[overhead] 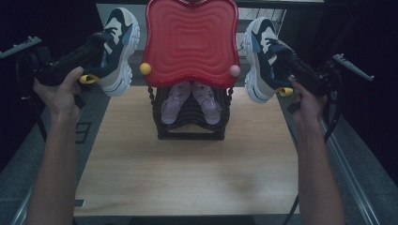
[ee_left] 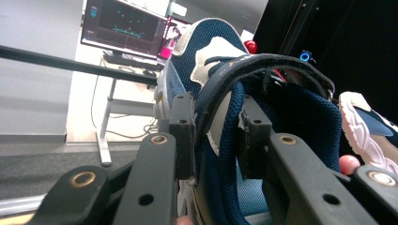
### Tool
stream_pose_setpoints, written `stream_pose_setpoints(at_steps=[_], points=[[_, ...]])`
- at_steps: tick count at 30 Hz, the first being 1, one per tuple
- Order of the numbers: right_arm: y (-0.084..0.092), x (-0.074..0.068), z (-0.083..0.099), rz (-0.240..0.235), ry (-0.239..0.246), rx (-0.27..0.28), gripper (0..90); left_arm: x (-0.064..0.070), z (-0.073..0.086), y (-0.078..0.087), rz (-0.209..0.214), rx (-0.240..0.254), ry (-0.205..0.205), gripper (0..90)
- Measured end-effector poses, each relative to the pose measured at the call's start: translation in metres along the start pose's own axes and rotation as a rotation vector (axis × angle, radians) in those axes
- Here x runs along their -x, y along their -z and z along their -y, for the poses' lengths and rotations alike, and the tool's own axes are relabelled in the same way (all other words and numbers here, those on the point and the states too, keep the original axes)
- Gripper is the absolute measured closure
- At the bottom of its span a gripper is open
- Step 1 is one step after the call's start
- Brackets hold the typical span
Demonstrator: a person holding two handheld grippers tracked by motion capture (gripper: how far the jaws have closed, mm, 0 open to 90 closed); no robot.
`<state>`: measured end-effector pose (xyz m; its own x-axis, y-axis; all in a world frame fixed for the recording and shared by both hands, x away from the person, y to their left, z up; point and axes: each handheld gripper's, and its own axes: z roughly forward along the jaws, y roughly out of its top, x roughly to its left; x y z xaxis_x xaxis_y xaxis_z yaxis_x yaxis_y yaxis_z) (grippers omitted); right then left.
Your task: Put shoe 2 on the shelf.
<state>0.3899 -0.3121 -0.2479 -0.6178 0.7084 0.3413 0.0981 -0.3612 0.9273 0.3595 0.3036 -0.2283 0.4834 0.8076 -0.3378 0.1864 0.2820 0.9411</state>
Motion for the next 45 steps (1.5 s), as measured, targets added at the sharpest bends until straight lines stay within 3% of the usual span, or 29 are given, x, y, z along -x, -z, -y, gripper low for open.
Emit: stream_pose_setpoints(at_steps=[6,14,23,27,41,45], points=[[-0.01,-0.008,-0.013,0.0,0.008,0.003,70.5,0.006,-0.006,-0.009,0.023,0.004,0.014,72.2],[-0.029,-0.027,-0.024,-0.045,0.018,-0.001,70.6,0.015,-0.015,-0.022,0.049,0.011,0.024,72.2],[-0.055,-0.048,-0.032,-0.081,0.029,-0.016,70.5,0.029,-0.024,-0.04,0.056,0.007,0.011,72.2],[-0.068,-0.058,-0.033,-0.1,0.029,-0.029,70.6,0.037,-0.026,-0.048,0.063,0.028,-0.007,72.2],[-0.113,-0.071,-0.027,-0.092,0.058,-0.079,70.6,0.057,-0.026,-0.087,0.078,0.003,-0.033,72.4],[-0.123,-0.073,-0.026,-0.079,0.079,-0.088,70.6,0.057,-0.024,-0.098,0.058,0.002,-0.038,72.4]])
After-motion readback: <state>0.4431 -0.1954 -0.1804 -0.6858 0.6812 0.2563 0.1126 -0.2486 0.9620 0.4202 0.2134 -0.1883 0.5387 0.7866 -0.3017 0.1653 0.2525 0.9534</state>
